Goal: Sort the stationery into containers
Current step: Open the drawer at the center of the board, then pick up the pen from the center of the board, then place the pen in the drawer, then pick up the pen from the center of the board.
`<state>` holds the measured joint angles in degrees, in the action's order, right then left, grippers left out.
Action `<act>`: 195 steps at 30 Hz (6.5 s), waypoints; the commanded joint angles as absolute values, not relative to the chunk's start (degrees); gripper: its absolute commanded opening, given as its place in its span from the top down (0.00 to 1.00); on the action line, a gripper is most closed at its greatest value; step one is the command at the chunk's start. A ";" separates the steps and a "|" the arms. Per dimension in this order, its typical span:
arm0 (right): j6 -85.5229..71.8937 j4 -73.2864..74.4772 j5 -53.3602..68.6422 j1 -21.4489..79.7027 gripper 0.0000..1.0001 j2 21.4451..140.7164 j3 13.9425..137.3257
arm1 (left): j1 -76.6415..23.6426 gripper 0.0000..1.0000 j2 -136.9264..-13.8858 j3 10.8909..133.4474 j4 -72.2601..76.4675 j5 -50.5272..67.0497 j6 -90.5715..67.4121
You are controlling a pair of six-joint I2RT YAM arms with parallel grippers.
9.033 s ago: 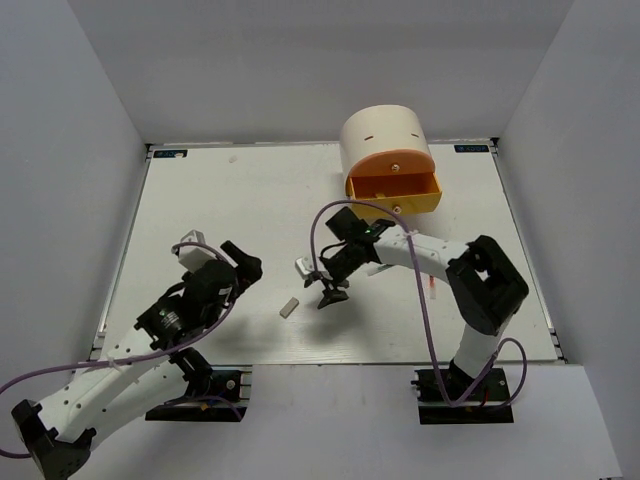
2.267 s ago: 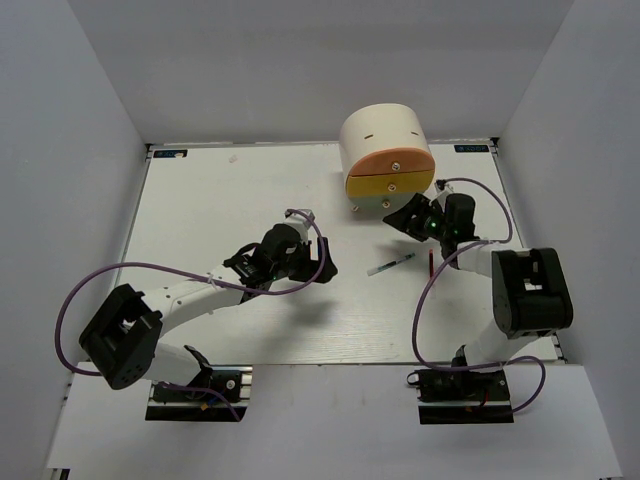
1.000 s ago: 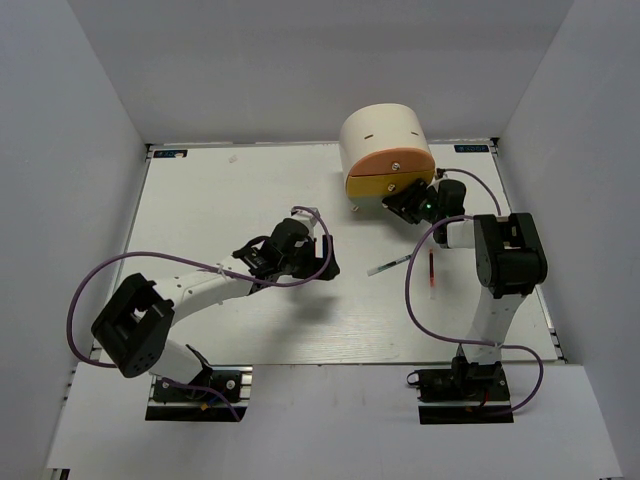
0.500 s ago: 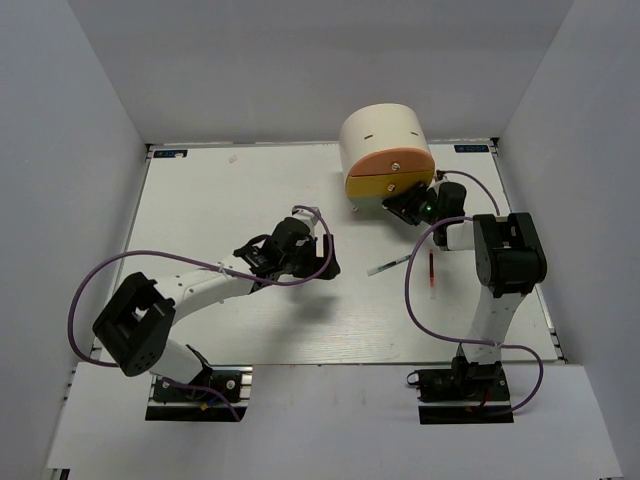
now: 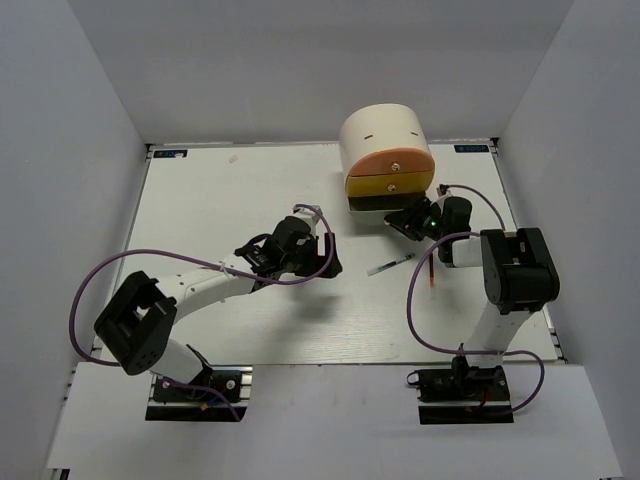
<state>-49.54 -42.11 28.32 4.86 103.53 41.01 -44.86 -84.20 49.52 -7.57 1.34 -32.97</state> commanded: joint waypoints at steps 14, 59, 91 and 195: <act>-46.85 -41.22 31.37 4.13 0.32 96.43 37.54 | -47.63 0.03 -88.15 57.91 -5.80 4.39 -22.60; -9.23 -3.78 38.85 -15.73 0.88 65.22 39.64 | -59.41 0.43 -129.37 104.06 -28.21 -10.46 -2.37; -9.76 -3.08 40.34 -16.00 0.59 64.51 37.62 | -59.41 0.78 -124.90 91.06 -25.41 -6.15 -1.76; 23.65 15.91 34.46 -11.87 0.10 67.41 40.17 | -49.31 0.00 -71.03 51.61 -1.59 -12.13 -14.75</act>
